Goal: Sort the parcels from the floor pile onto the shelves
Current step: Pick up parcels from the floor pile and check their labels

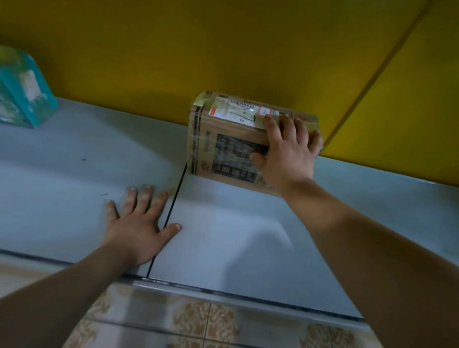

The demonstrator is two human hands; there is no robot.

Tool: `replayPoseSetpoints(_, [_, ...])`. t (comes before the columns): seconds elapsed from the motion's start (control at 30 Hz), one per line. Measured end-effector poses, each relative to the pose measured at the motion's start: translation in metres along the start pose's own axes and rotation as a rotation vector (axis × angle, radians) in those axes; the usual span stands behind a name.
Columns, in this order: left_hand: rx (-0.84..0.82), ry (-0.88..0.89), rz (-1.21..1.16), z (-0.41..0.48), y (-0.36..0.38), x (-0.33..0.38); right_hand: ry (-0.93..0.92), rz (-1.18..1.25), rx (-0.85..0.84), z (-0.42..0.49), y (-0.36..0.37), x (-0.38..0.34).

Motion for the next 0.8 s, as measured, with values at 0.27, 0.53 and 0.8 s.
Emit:
replayPoseSetpoints(0.27, [0.015,0.015,-0.019,0.001,0.002,-0.003,-0.019,-0.012,-0.025,0.035,0.008,0.021])
replayPoseSetpoints(0.53, [0.002,0.012,-0.008,0.000,0.001,-0.001,0.041,-0.060,-0.073,0.048,0.011,0.022])
replayPoseSetpoints(0.8, [-0.001,0.004,-0.006,-0.001,0.001,-0.001,0.027,-0.069,-0.076,0.054,0.018,0.021])
Point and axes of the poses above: each hand's wrist, its own z-axis towards the middle knuckle, its own y-axis out of the palm, x = y × z, the point moved 1 cm from there along z, towards the middle knuckle, and after that the axes turned 12 degrees about -y, right-handed, at the moved point
